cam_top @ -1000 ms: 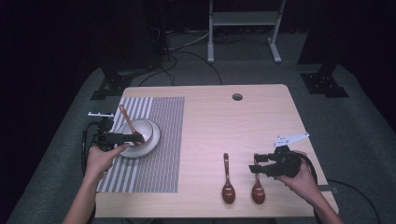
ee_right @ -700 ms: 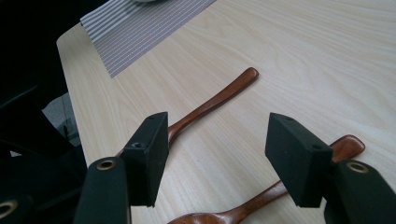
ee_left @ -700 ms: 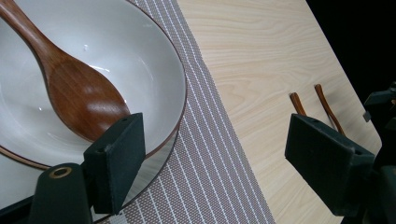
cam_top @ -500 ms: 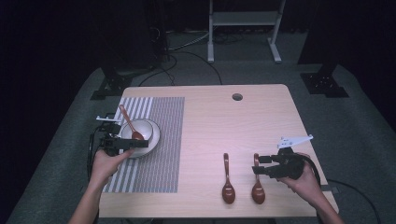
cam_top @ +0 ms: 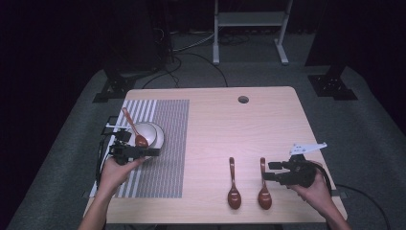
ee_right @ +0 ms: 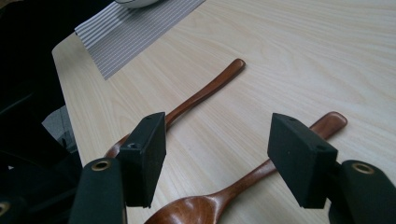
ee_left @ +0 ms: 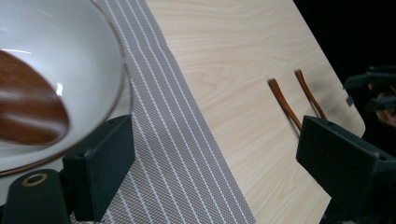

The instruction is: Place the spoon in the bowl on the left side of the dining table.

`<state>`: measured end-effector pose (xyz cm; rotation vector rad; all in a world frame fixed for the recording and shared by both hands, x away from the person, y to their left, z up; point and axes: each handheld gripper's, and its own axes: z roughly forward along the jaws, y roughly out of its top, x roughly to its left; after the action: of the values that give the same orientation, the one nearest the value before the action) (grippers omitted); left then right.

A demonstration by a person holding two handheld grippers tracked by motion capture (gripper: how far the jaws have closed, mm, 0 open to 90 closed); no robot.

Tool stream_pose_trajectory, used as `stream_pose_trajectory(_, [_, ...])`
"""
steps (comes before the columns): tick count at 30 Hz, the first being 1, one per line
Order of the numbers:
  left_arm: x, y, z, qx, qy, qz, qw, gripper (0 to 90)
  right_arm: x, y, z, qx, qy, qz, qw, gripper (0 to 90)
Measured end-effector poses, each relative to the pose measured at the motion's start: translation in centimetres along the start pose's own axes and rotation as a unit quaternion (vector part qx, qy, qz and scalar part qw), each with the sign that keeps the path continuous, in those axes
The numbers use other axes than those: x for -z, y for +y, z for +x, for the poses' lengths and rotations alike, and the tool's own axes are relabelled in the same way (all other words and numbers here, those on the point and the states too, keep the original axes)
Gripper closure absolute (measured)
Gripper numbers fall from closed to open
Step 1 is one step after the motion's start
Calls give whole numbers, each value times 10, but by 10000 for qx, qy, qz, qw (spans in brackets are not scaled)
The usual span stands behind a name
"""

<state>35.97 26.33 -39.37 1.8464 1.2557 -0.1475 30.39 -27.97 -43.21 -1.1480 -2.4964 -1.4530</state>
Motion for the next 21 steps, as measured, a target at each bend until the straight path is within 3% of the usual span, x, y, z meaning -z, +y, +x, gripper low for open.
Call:
stream_pose_trajectory(12, [-19, -4, -23, -286, -133, 108, 9994, 93, 8, -10, -5, -128, -59, -101, 9998, 360])
stream_pose_trajectory(21, [-35, -12, -25, -373, -143, 283, 9988, 94, 11, -15, -8, -196, -73, -129, 9997, 357])
